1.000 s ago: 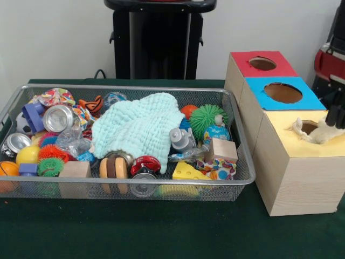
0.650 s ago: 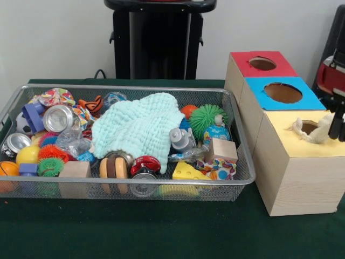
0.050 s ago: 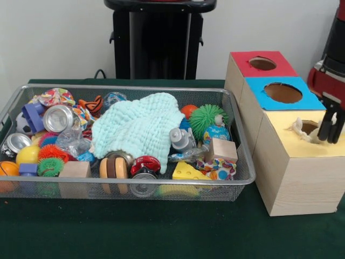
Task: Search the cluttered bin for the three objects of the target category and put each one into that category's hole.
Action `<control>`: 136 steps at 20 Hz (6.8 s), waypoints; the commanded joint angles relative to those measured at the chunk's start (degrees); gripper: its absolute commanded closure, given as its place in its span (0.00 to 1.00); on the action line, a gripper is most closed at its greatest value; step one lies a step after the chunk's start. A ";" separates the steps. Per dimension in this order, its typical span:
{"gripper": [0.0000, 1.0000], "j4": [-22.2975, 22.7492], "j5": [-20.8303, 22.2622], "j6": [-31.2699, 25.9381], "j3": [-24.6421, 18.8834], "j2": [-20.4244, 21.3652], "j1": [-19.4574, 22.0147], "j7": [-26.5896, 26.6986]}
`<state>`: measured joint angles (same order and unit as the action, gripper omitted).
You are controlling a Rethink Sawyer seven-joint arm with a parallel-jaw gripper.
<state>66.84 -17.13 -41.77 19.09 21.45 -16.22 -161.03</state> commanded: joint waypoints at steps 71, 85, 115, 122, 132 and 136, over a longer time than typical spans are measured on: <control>1.00 -9.83 -3.69 -15.90 2.69 -1.69 0.34 -12.47; 1.00 -11.72 -4.10 -21.48 3.78 1.40 2.28 -9.90; 1.00 2.54 -2.34 -5.69 -1.71 2.33 3.45 -2.69; 1.00 3.89 -2.14 -3.30 -1.72 1.59 2.69 -3.31; 1.00 4.86 -2.56 -2.26 -1.81 1.33 1.65 -4.36; 1.00 4.92 -2.71 -2.16 -1.56 1.24 1.10 -5.01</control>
<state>64.75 -19.79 -46.69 23.97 23.97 -14.59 -160.99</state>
